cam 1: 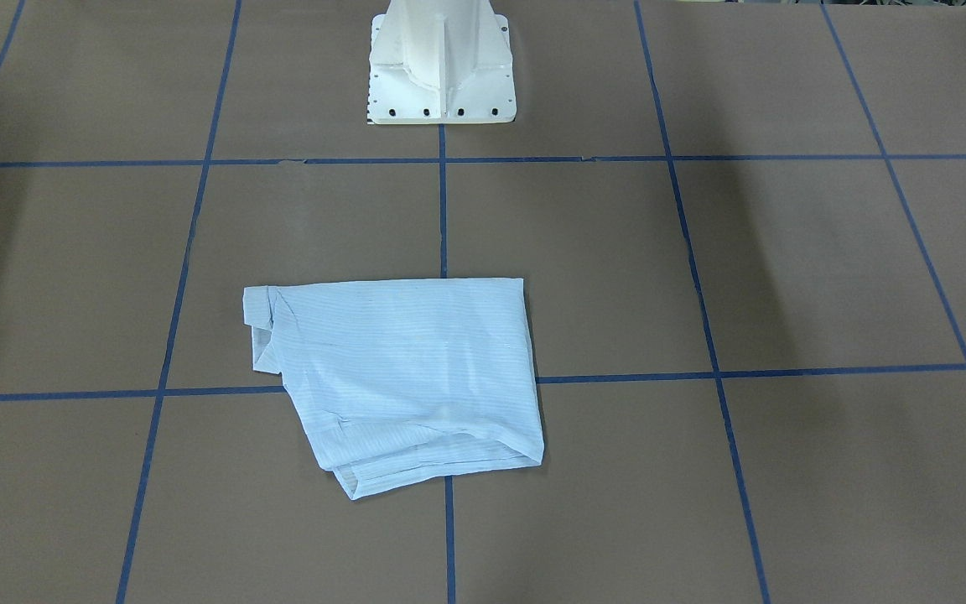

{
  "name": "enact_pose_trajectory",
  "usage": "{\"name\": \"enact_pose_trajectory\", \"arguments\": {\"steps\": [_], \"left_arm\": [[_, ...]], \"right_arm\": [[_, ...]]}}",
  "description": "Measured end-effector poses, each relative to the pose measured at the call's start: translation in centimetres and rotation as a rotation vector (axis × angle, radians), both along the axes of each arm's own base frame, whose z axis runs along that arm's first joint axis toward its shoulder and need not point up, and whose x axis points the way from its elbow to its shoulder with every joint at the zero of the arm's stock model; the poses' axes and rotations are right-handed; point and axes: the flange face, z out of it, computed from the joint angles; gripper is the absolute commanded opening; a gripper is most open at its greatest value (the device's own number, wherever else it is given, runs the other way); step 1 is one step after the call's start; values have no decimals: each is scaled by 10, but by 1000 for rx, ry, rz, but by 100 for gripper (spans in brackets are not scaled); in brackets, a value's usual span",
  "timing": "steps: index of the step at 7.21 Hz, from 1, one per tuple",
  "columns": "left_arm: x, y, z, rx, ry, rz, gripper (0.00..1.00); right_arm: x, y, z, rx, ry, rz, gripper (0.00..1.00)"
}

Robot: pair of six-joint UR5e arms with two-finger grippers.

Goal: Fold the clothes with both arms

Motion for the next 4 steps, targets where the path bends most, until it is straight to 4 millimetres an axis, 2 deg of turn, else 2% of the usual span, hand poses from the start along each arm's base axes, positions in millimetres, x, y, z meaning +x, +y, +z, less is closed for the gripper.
{"name": "enact_pose_trajectory", "arguments": {"steps": [2, 4], "left_arm": [[0, 9, 7, -16, 0, 3, 100], [1, 10, 10, -23, 1, 5, 100]], "right_arm": [[0, 3, -8, 6, -9, 7, 100], [0, 4, -9, 9, -3, 5, 100]]}}
